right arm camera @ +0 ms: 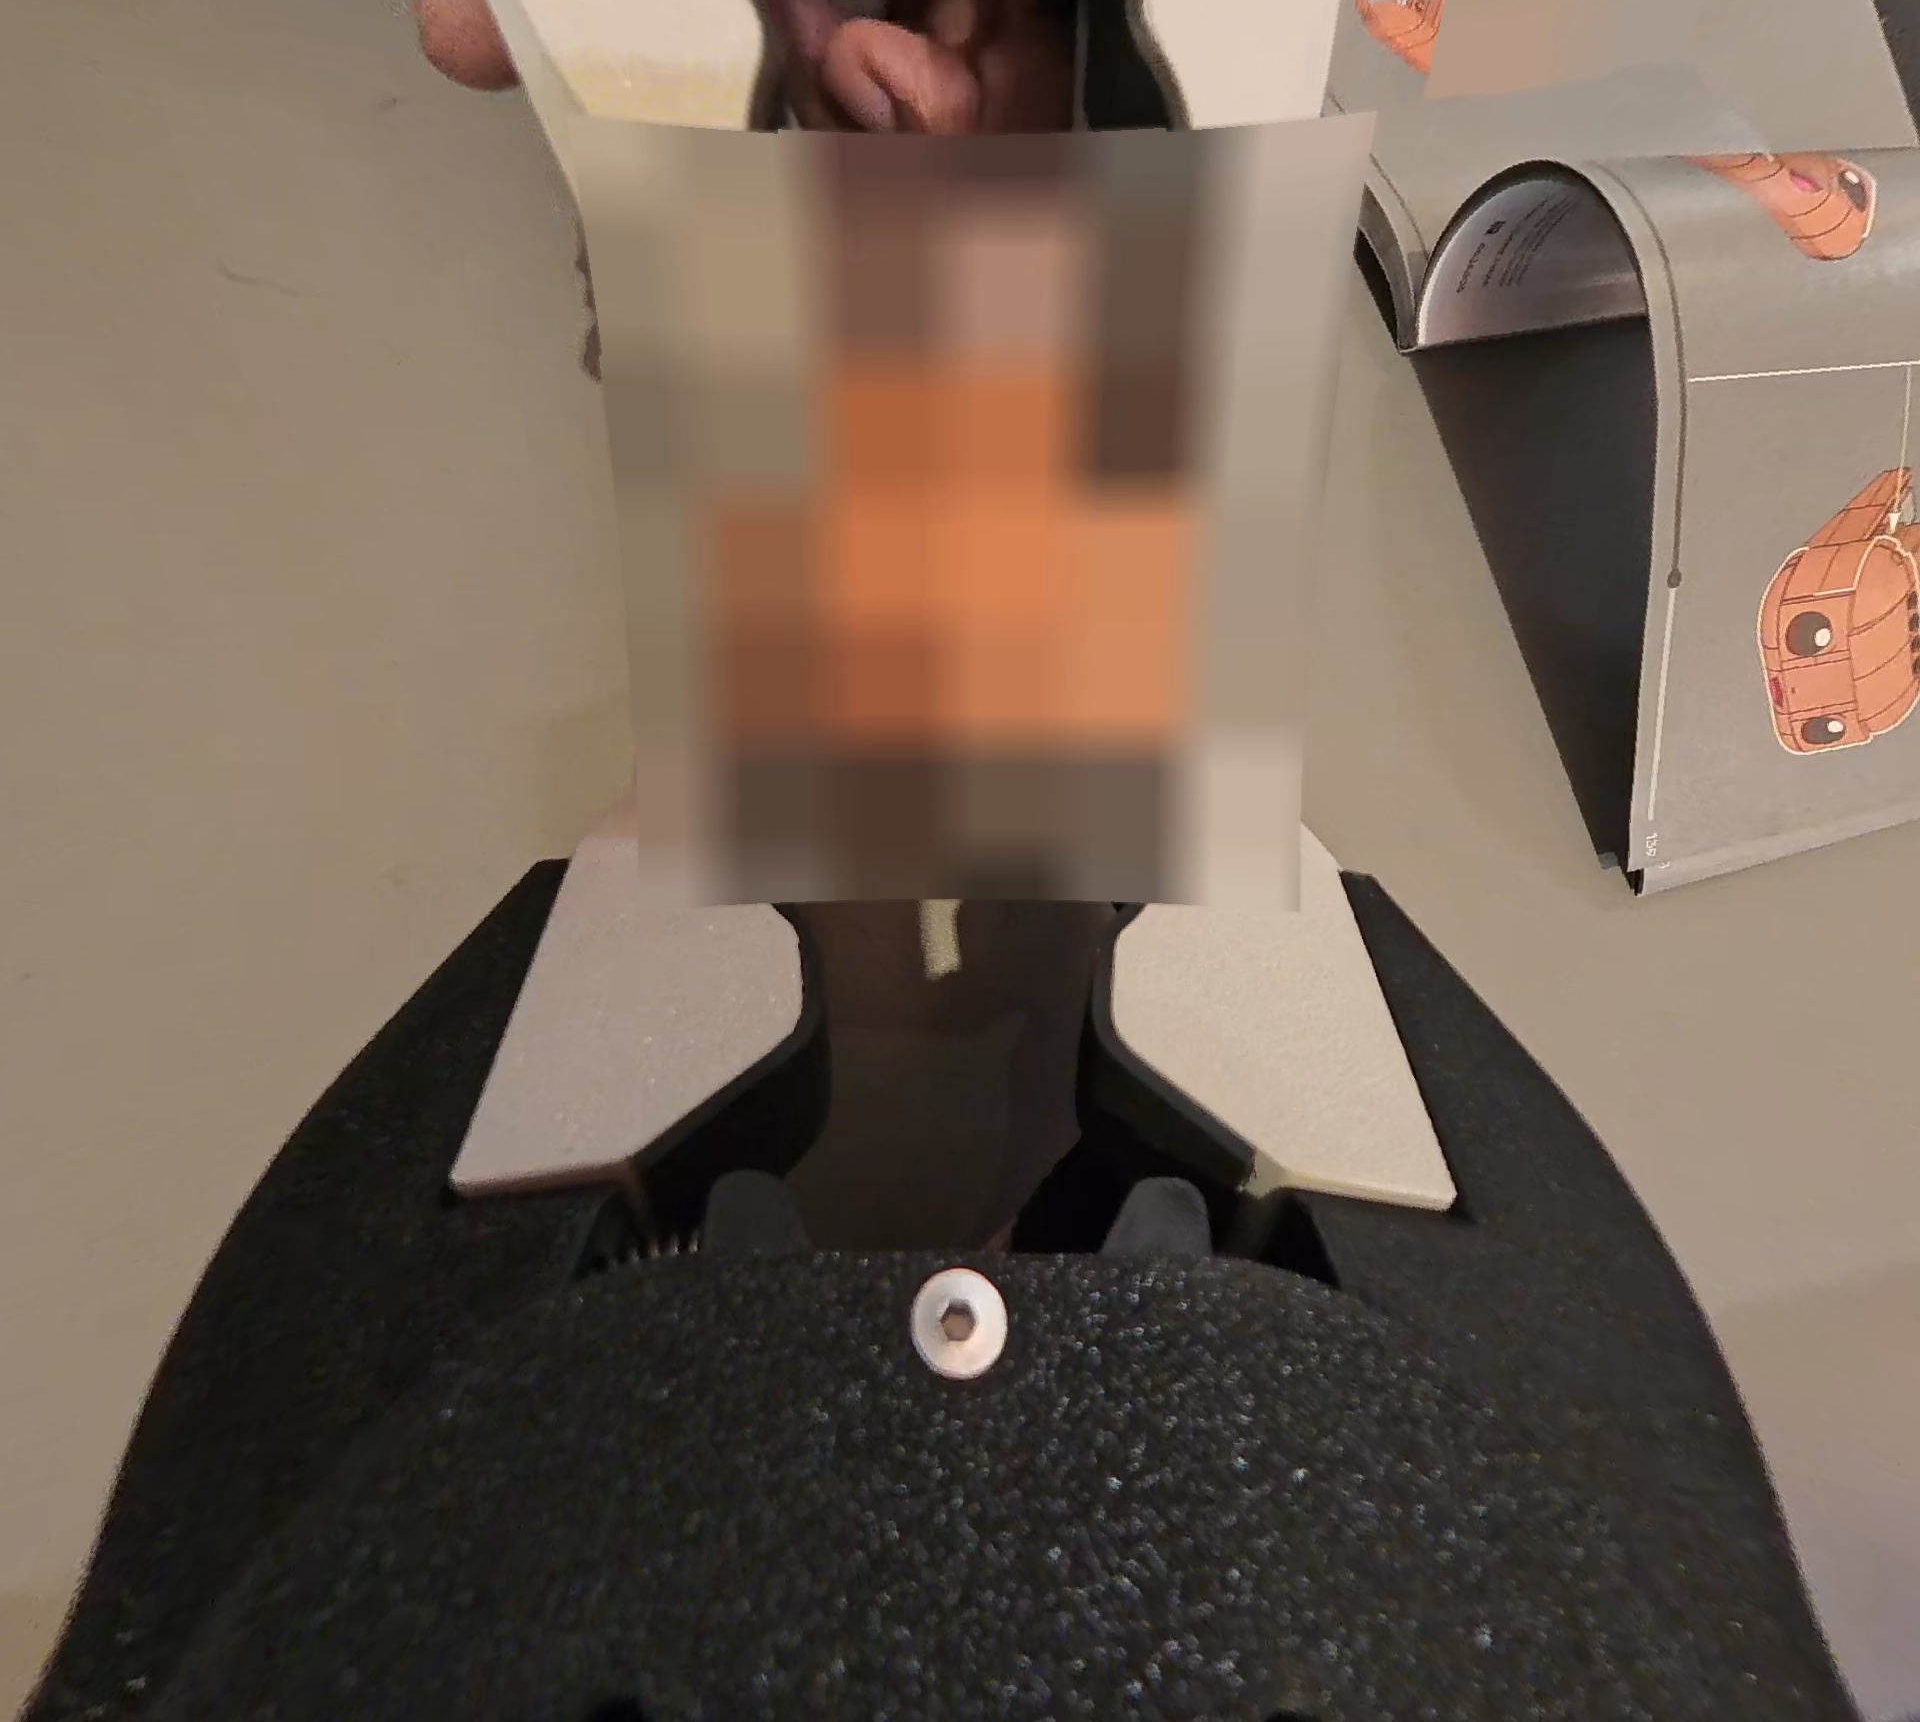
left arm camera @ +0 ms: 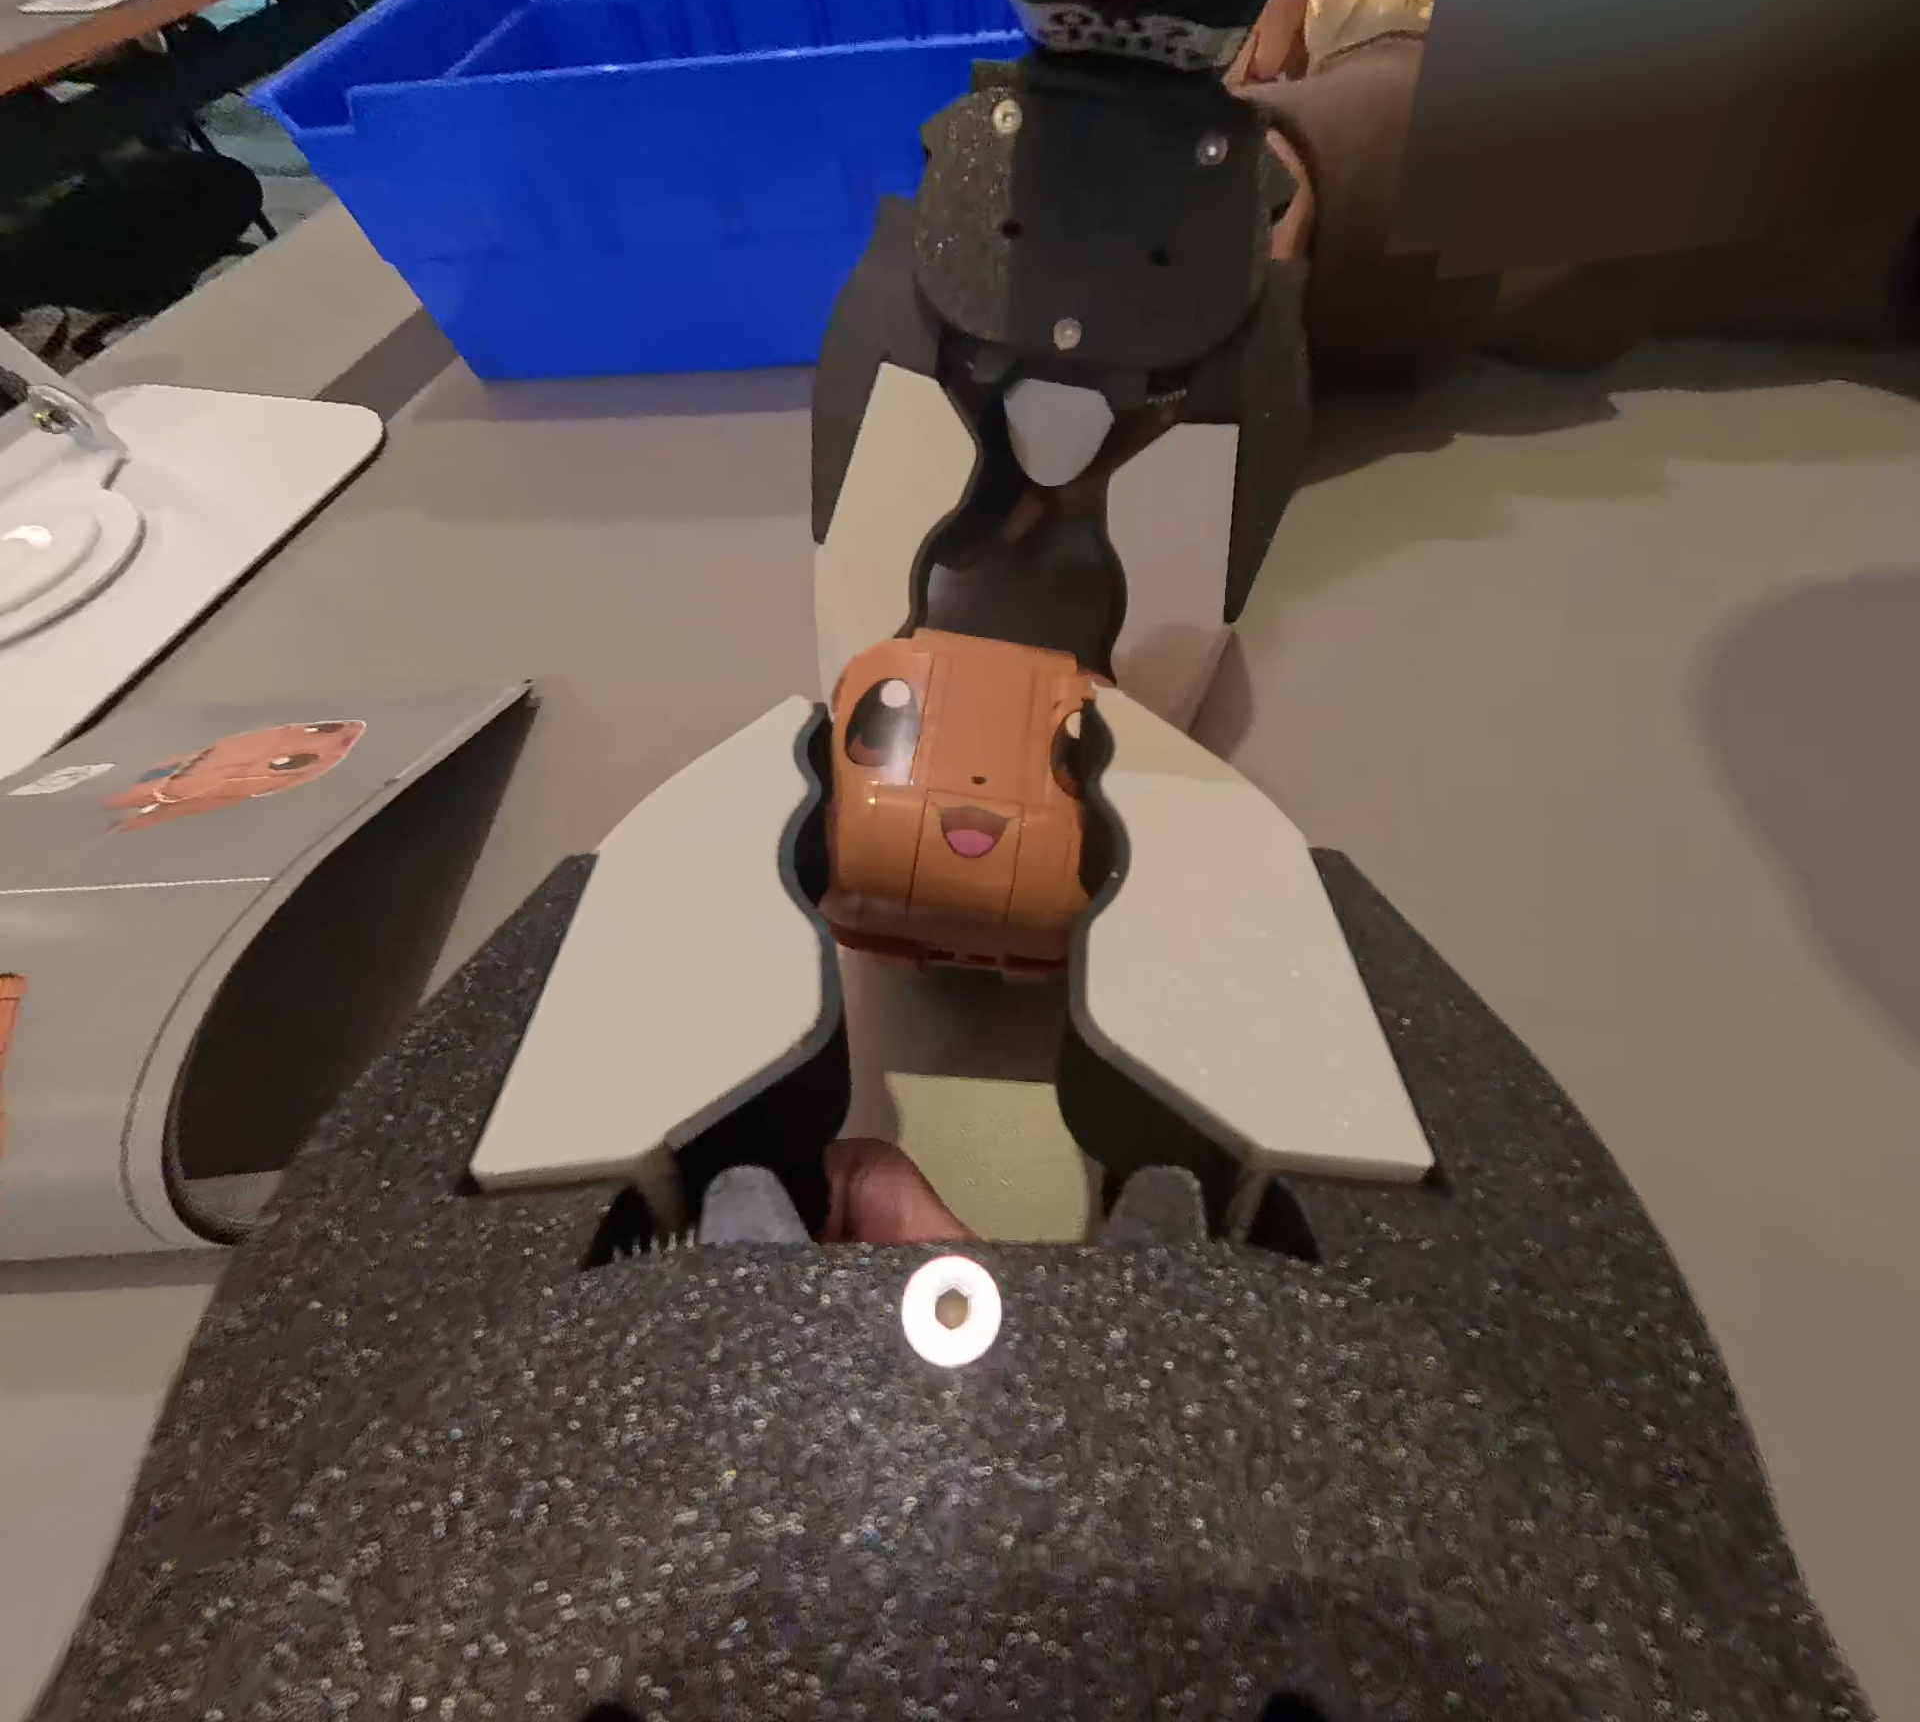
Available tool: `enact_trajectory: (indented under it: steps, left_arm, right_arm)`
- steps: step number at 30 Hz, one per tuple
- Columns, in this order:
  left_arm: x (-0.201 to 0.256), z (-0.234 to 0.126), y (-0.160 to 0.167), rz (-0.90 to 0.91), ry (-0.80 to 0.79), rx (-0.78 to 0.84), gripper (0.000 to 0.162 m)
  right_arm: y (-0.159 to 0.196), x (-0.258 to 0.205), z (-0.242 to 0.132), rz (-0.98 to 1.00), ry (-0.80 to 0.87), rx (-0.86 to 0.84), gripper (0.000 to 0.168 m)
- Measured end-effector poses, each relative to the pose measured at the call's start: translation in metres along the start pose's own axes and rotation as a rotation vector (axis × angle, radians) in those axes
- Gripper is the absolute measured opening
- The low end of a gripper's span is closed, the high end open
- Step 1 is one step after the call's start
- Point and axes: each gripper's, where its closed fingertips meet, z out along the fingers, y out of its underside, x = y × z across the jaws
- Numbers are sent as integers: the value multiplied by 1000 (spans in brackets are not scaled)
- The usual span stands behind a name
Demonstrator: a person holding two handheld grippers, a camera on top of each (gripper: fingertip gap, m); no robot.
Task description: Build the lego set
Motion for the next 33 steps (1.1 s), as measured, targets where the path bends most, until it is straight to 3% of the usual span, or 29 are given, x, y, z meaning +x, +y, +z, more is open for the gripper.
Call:
enact_trajectory:
  steps: [6,12,16,21,33]
  left_arm:
    - [-1,-2,-2,-106,44,52,43]
    - [-6,-14,1,-58,33,62,71]
    - [-2,-7,32,64,32,-106,83]
    - [4,6,52,138,31,-272,81]
    - [1,11,49,86,23,-265,75]
  right_arm:
    - [-1,0,0,-1,-2,4,56]
    - [1,0,0,8,-5,-2,57]
    - [1,1,0,17,-6,-4,57]
    - [1,1,0,18,-6,-3,57]
    - [-1,0,-4,35,-19,32,56]
